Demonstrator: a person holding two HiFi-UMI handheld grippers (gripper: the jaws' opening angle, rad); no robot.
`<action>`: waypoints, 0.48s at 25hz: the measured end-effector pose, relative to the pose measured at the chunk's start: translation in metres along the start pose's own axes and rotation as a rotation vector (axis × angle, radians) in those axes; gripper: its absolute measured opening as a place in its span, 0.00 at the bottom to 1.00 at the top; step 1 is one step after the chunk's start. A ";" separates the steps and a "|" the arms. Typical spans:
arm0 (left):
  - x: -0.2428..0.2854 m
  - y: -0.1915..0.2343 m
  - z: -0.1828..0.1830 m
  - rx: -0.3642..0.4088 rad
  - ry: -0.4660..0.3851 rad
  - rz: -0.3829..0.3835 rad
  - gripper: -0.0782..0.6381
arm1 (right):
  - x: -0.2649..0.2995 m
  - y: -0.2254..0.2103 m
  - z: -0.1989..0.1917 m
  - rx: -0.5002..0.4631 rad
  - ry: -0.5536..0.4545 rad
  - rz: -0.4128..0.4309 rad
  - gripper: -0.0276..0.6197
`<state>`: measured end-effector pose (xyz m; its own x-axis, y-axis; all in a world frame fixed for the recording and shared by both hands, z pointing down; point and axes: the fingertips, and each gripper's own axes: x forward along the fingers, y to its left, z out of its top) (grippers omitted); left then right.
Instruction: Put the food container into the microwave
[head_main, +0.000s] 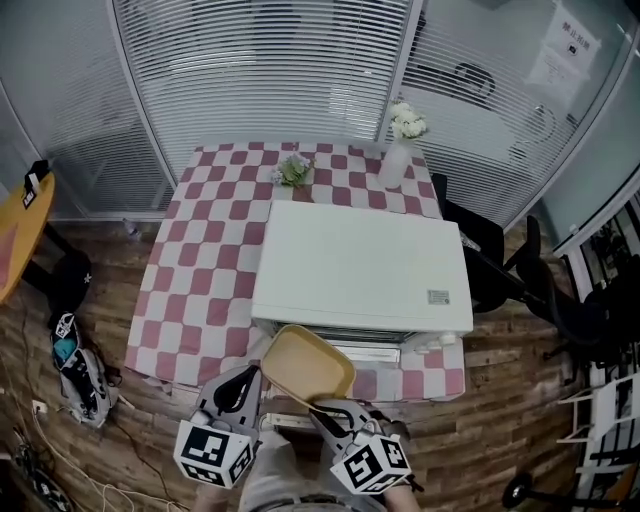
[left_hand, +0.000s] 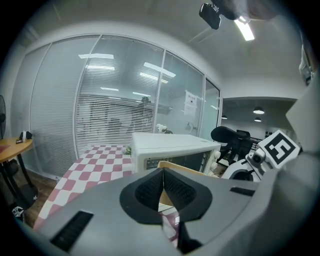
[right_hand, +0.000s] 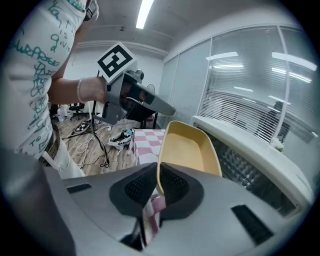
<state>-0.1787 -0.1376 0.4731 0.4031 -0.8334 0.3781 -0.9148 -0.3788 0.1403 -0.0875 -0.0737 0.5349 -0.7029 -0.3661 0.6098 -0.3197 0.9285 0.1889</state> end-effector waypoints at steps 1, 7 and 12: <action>0.001 -0.001 0.000 -0.001 0.001 -0.001 0.13 | 0.001 -0.001 -0.002 0.001 0.005 0.004 0.06; 0.004 -0.005 0.003 0.000 0.001 -0.004 0.13 | 0.009 -0.013 -0.022 -0.010 0.027 0.006 0.06; 0.005 -0.011 0.006 -0.006 -0.002 -0.012 0.13 | 0.016 -0.031 -0.030 -0.008 0.035 -0.001 0.06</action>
<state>-0.1666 -0.1400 0.4683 0.4144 -0.8294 0.3746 -0.9099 -0.3866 0.1507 -0.0698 -0.1060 0.5614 -0.6798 -0.3645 0.6364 -0.3151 0.9287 0.1953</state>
